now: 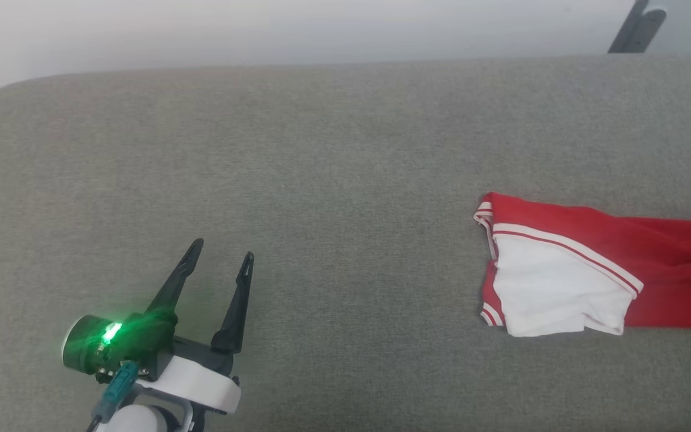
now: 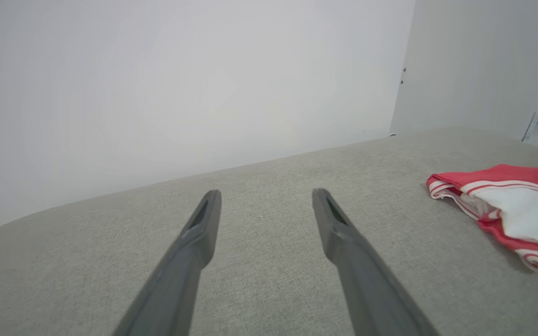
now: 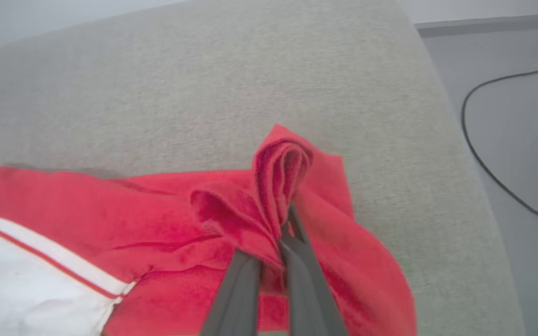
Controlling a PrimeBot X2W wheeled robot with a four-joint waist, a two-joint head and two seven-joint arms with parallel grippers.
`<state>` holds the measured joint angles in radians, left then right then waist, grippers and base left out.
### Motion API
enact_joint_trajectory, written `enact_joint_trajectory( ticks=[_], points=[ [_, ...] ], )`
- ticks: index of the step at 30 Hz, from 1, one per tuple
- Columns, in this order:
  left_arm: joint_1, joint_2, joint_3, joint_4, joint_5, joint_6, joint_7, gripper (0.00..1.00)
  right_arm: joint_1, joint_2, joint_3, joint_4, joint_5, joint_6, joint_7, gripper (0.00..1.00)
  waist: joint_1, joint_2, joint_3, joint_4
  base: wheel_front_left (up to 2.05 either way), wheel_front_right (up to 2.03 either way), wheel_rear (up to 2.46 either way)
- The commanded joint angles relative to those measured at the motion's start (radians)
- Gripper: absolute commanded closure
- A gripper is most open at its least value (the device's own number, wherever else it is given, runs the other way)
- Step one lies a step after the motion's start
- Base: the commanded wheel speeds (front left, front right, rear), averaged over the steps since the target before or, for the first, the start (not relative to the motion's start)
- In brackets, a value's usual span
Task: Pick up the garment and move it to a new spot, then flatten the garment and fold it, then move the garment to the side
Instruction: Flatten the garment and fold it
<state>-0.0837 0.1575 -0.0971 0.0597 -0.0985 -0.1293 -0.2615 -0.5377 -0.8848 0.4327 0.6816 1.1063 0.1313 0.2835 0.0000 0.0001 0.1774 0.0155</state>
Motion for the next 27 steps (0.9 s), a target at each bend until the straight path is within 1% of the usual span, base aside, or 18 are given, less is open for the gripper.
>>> enact_joint_trajectory(
  ticks=[1, 5, 10, 15, 21, 27],
  points=[
    [0.015, -0.001, 0.008, 0.004, -0.002, -0.001, -0.004, 0.00, 0.018, 0.011, 0.010, -0.037, -0.006, -0.001, 0.000, 1.00, 0.0000, -0.0001, -0.011, 0.013, 0.00, 0.00, 0.00],
    [0.026, -0.018, 0.016, 0.013, 0.000, -0.001, -0.004, 0.00, 0.047, 0.041, 0.039, -0.134, -0.035, -0.001, 0.008, 1.00, 0.0000, -0.0001, -0.021, 0.038, 0.00, 0.00, 0.00],
    [0.036, -0.038, 0.015, 0.031, -0.007, -0.001, -0.004, 0.00, 0.057, 0.100, 0.076, -0.228, -0.086, -0.001, 0.045, 1.00, 0.0000, -0.0001, -0.028, 0.085, 0.00, 0.00, 0.00],
    [0.040, -0.054, 0.017, 0.036, -0.010, -0.001, -0.004, 0.00, 0.051, 0.165, 0.095, -0.297, -0.137, -0.001, 0.081, 1.00, 0.0000, -0.0001, -0.029, 0.132, 0.00, 0.00, 0.00],
    [0.039, -0.058, 0.013, 0.035, -0.016, -0.001, -0.004, 0.00, 0.067, 0.216, 0.100, -0.342, -0.184, -0.001, 0.124, 1.00, 0.0000, -0.0001, -0.031, 0.178, 0.00, 0.00, 0.00],
    [0.039, -0.057, 0.018, 0.033, -0.018, -0.001, -0.004, 0.00, 0.092, 0.245, 0.089, -0.332, -0.215, -0.001, 0.137, 1.00, 0.0000, -0.0001, -0.032, 0.198, 0.00, 0.00, 0.00]
  ],
)
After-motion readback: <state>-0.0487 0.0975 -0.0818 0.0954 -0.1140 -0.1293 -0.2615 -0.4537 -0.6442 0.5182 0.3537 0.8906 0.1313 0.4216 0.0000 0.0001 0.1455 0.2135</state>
